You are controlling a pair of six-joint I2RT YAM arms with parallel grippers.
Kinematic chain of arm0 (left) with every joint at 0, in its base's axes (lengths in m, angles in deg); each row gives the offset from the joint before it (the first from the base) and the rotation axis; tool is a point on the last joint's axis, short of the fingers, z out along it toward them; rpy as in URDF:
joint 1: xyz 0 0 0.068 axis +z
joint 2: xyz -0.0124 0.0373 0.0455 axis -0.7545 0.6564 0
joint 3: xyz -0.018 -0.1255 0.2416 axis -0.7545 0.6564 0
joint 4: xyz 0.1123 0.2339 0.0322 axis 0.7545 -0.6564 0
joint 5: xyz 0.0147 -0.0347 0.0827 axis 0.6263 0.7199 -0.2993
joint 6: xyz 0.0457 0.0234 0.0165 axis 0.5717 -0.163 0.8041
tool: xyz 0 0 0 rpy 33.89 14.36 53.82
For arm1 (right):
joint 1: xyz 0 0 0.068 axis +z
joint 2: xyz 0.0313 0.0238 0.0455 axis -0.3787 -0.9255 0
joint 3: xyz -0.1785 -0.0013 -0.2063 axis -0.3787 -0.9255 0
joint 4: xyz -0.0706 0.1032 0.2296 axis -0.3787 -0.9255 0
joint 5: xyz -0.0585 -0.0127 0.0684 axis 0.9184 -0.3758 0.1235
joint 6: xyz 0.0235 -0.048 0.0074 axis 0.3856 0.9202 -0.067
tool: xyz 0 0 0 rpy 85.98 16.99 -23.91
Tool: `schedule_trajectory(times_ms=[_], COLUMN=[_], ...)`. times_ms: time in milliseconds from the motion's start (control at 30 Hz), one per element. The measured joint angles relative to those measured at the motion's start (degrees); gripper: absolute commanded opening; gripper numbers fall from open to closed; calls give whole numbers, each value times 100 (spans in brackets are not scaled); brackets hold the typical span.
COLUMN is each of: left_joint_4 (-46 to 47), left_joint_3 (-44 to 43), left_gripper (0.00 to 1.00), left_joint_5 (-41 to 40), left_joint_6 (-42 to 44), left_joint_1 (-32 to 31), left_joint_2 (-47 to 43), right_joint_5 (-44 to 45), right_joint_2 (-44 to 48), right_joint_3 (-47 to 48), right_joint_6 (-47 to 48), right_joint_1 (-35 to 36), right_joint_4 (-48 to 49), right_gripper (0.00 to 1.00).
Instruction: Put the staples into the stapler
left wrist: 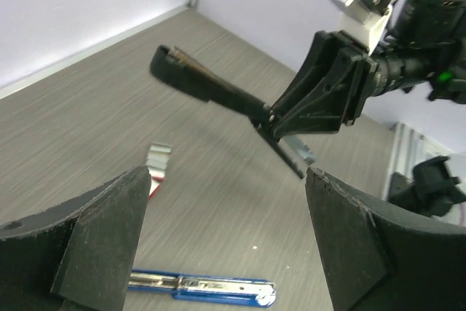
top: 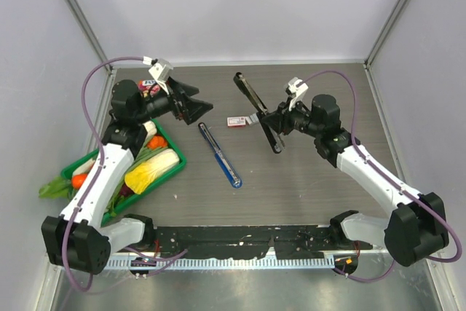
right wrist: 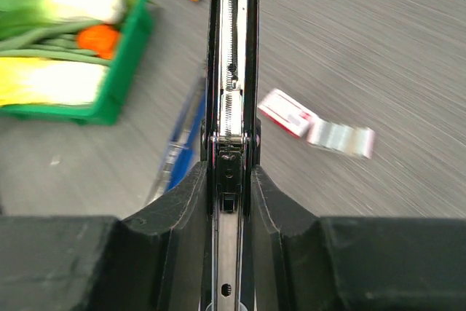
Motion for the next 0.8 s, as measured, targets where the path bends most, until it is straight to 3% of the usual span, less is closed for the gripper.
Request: schedule_trajectory(times_ms=[33, 433, 800], left_joint_4=[-328, -3735, -4671], left_joint_3=[-26, -256, 149], left_gripper=[100, 100, 100], left_joint_5=[-116, -1718, -2535], left_joint_6=[269, 2662, 3335], left_joint_1=[15, 127, 162], left_joint_2=[-74, -1073, -1731], right_joint_5=[264, 2850, 3510], right_joint_2=[15, -485, -2155], right_joint_3=[0, 22, 568], right_joint_6=[122, 568, 579], right_joint_1=[-20, -337, -407], right_joint_4=[-153, -807, -1759], right_gripper=[1, 1, 1])
